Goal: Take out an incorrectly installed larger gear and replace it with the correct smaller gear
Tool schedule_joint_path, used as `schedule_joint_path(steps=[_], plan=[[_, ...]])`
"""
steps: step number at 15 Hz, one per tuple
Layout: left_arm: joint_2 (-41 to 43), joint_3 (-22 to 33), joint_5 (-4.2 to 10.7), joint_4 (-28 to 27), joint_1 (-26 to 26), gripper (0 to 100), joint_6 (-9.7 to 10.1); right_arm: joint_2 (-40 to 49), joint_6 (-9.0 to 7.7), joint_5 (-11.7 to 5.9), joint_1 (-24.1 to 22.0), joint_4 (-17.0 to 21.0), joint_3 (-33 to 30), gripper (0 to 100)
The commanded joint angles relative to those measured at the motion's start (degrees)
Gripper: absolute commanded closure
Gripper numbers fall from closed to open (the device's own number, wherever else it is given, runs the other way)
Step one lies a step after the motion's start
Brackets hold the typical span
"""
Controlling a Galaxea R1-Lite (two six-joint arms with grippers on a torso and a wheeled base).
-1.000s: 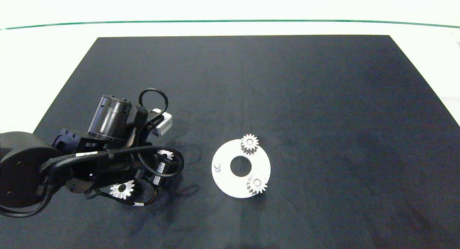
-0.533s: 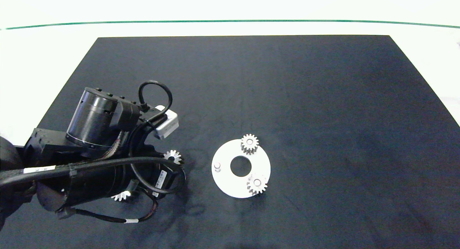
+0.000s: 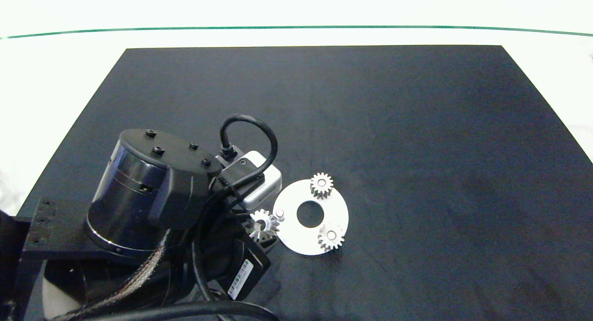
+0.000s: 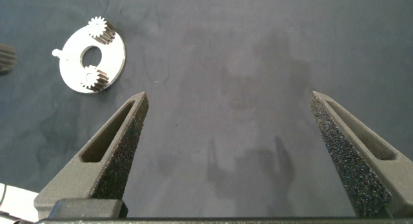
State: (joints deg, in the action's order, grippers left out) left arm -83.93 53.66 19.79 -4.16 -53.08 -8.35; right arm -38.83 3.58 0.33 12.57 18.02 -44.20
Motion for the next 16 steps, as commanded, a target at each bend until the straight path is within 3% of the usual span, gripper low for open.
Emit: schedule_joint_path(steps=[1, 5, 10, 16], plan=[[-4.0, 2.1, 0.61, 0.0, -0.4, 78, -0.35, 0.4, 0.02, 0.02, 0.0, 0.1, 0.0, 0], [-8.4, 6.6, 0.78, -0.1, 0.3, 78, -0.26, 0.5, 0.02, 0.02, 0.1, 0.2, 0.2, 0], [-10.6, 7.0, 0.69, 0.0, 0.4, 78, -0.35, 0.5, 0.02, 0.02, 0.1, 0.2, 0.2, 0], [-11.8, 8.0, 0.69, 0.1, 4.3, 78, -1.23, 0.7, 0.02, 0.02, 0.1, 0.2, 0.2, 0]])
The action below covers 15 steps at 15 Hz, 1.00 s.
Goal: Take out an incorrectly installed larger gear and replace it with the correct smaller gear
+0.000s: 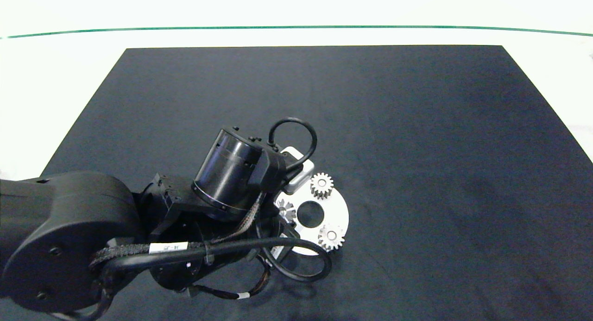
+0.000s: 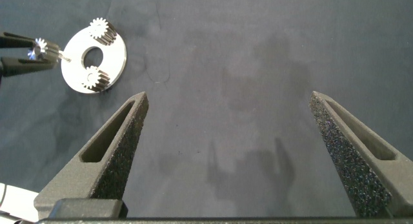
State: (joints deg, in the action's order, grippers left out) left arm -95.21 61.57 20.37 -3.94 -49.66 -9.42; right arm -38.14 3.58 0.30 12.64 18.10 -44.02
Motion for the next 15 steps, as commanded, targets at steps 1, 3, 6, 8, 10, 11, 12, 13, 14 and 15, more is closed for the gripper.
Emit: schedule_joint_path(steps=[1, 3, 6, 8, 10, 11, 12, 13, 14, 15], plan=[[-0.6, 0.1, 0.11, -0.1, 1.0, 78, -0.16, 0.0, 0.02, 0.05, 0.0, 0.1, 0.0, 0], [-0.6, 0.1, 0.11, -0.1, 1.4, 78, -0.24, 0.0, 0.02, 0.05, 0.0, 0.1, 0.0, 0], [-1.3, 0.1, 0.11, 0.0, 1.3, 78, -0.16, 0.4, 0.02, 0.05, 0.0, 0.1, 0.0, 0], [-1.7, 0.1, 0.2, 0.4, 1.3, 78, -0.16, 0.4, 0.02, 0.05, 0.0, 0.1, 0.0, 0], [-2.1, 0.1, 0.2, 1.0, 1.4, 78, -0.16, 0.4, 0.02, 0.05, 0.0, 0.1, 0.0, 0], [-2.2, 0.1, 0.2, 1.1, 1.5, 78, -0.16, 0.4, 0.02, 0.05, 0.0, 0.1, 0.0, 0], [-2.4, 0.0, 0.11, 1.0, 1.5, 78, -0.16, 0.4, 0.02, 0.05, 0.0, 0.1, 0.0, 0], [-2.4, 0.1, 0.11, 1.0, 1.7, 78, -0.16, 0.4, 0.02, 0.05, 0.0, 0.1, 0.0, 0], [-2.5, 0.1, 0.11, 1.0, 2.2, 78, -0.16, 0.4, 0.02, 0.05, 0.0, 0.1, 0.0, 0], [-2.5, 0.1, 0.2, 1.0, 2.4, 78, -0.24, 0.4, 0.02, 0.05, 0.0, 0.1, 0.0, 0]])
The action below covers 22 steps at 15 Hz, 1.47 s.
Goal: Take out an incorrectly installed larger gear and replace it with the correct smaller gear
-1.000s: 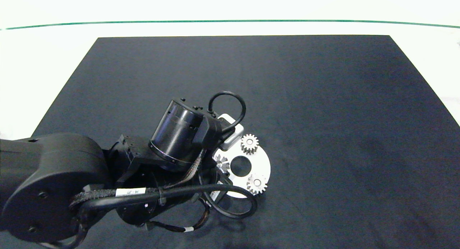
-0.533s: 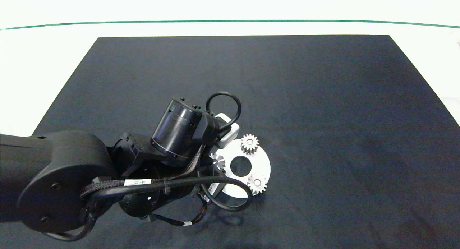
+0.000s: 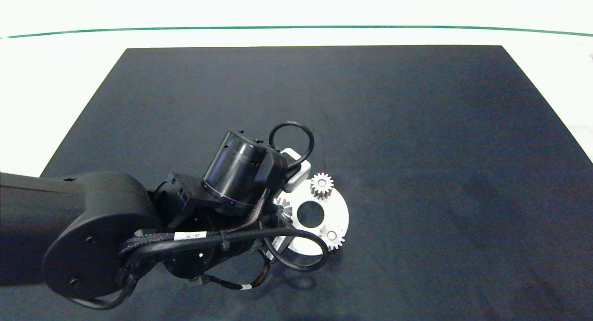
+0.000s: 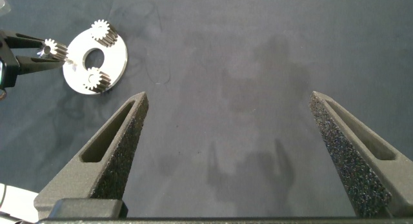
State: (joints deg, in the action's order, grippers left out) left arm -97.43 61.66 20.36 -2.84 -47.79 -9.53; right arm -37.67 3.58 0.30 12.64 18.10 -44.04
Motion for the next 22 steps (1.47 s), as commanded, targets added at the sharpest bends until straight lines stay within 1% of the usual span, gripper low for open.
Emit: schedule_joint_path(steps=[1, 4, 8, 9, 11, 14, 16, 17, 18, 19, 20, 21, 22], plan=[[-0.3, 0.0, 0.12, -0.1, 1.0, 78, -0.13, 0.0, 0.02, 0.05, 0.0, 0.1, 0.0, 0], [-0.1, 0.0, 0.12, -0.1, 2.9, 78, -0.75, 0.0, 0.02, 0.13, 0.0, 0.1, 0.0, 0], [-0.2, -1.4, 0.12, -0.1, 3.0, 78, -0.75, 0.0, 0.02, 0.13, 0.0, 0.1, 0.5, 0], [-0.2, -1.5, 0.12, -0.1, 2.9, 0, -0.66, 0.1, 0.02, 0.05, 0.0, 0.1, 0.5, 0], [-0.2, -1.5, 0.12, -0.1, 2.7, 0, -0.31, 0.0, 0.02, 0.13, 0.0, 0.1, 0.5, 0], [0.5, -1.4, 0.12, -0.3, 2.9, 0, -0.31, 0.0, 0.02, 0.13, 0.0, 0.1, 0.5, 0], [1.8, -1.3, 0.12, -0.5, 2.6, 0, 0.66, 0.0, 0.02, 0.13, 0.0, 0.1, 0.5, 0], [3.2, -1.4, 0.12, -0.9, 2.5, 0, 0.83, 0.0, 0.02, 0.13, 0.0, 0.1, 0.4, 0], [4.9, -1.5, 0.12, -2.1, 2.5, 0, 1.01, 0.0, 0.02, 0.13, 0.0, 0.1, 0.4, 0], [7.2, -1.5, 0.12, -3.8, 2.7, 0, 1.71, 0.1, 0.02, 0.05, -0.1, 0.1, 0.4, 0], [10.0, -1.5, 0.12, -6.3, 3.1, 0, 2.15, 0.1, 0.2, -0.13, -0.5, 0.1, 0.4, 0], [12.5, -1.6, 0.12, -8.3, 4.1, 0, 3.12, 0.5, 0.72, -0.22, -1.6, 0.1, 0.4, 0], [15.6, -2.4, 0.21, -9.4, 5.3, 0, 4.08, 0.8, 0.9, -0.48, -3.1, 0.1, 0.5, 0]])
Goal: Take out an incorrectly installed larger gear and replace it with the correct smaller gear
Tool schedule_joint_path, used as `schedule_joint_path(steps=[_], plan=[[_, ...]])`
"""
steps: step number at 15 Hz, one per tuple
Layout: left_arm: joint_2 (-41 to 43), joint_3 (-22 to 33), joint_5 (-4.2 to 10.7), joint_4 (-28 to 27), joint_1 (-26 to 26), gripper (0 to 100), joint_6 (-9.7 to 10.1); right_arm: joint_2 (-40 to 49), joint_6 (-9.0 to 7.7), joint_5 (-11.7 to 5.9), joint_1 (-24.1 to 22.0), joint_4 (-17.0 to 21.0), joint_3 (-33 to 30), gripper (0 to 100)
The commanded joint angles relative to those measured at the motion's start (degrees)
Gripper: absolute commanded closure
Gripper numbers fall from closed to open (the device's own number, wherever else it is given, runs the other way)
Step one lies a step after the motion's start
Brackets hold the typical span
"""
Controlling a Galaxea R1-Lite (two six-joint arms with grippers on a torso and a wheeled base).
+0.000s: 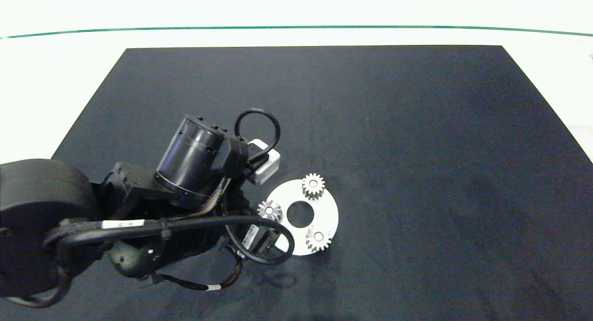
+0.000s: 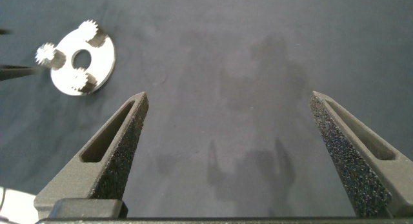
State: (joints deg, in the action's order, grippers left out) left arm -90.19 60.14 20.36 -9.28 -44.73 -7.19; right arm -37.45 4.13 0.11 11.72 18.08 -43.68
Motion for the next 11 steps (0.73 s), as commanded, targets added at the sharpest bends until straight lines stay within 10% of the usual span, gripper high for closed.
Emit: schedule_joint_path(steps=[1, 6, 11], plan=[[11.9, -2.3, 0.21, -3.3, 3.9, 0, 1.83, 1.0, 0.35, -0.64, -4.3, 0.1, 0.0, 0], [31.7, -9.6, 0.21, -3.9, 23.3, 0, 1.57, 5.9, -0.18, -6.97, -16.5, 0.0, 0.0, 0], [57.7, -18.1, 0.12, -4.2, 38.2, 0, 1.3, 19.5, -3.78, -7.93, -21.5, 2.4, 0.7, 0]])
